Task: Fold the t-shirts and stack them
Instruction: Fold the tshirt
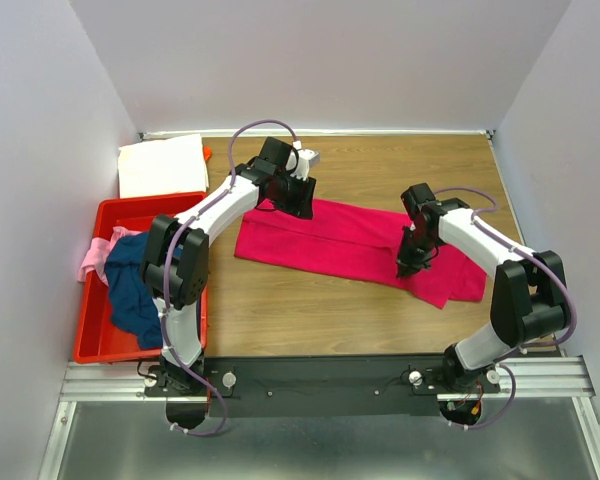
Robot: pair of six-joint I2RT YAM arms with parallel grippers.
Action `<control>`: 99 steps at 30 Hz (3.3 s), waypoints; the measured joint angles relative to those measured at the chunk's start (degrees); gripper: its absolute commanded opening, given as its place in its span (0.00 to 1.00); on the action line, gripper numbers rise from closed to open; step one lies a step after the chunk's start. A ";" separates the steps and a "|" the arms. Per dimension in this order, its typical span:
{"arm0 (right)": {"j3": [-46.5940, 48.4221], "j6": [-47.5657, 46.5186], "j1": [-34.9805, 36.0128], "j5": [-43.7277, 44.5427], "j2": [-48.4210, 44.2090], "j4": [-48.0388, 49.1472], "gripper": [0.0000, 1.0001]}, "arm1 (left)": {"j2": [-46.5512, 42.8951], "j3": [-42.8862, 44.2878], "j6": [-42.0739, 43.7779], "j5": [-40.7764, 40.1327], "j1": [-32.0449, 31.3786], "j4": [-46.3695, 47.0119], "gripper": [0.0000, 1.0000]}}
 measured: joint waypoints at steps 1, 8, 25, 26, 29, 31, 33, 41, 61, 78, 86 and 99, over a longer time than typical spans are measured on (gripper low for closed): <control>0.09 -0.09 0.00 -0.17 0.02 -0.28 0.04 | 0.00 0.00 0.00 -0.09 0.00 0.00 0.56; 0.72 -0.98 0.00 -1.14 0.83 -1.95 0.54 | 0.02 0.00 -0.02 -0.22 0.00 -0.09 0.56; 8.33 0.63 -10.80 9.77 1.22 -0.39 0.78 | 13.00 7.54 -0.48 -0.81 2.40 0.85 0.56; 8.33 0.37 -12.39 10.19 1.60 0.31 0.78 | 13.86 7.65 -0.66 -0.81 3.32 1.14 0.56; 8.85 -0.63 -16.20 11.63 4.46 2.29 0.78 | 15.23 7.52 -0.90 -0.87 5.64 1.64 0.56; 9.35 -1.40 -17.49 12.17 7.39 4.04 0.78 | 15.45 6.60 -1.03 -1.11 6.86 2.38 0.56; 9.99 -2.03 -18.75 12.63 11.89 6.21 0.78 | 15.21 5.49 -1.57 -0.79 8.41 3.50 0.56; 18.16 -4.55 -21.16 13.49 22.53 7.63 0.78 | 10.73 -2.60 -1.73 -2.36 9.38 8.74 0.56; 58.64 -7.93 -22.12 7.50 47.52 7.43 0.79 | -7.08 -19.08 -1.20 -4.20 9.38 1.33 0.56; 22.62 -6.97 -15.13 1.62 22.69 17.29 0.78 | -9.29 -25.24 -1.99 -3.61 8.11 7.02 0.56; 21.03 -5.90 -14.64 0.96 24.90 17.66 0.77 | -10.29 -30.40 -5.75 -3.82 7.69 9.86 0.56; 46.42 -5.31 -14.78 -4.09 41.92 17.90 0.80 | -14.12 -36.33 -12.00 1.22 -1.07 11.98 0.56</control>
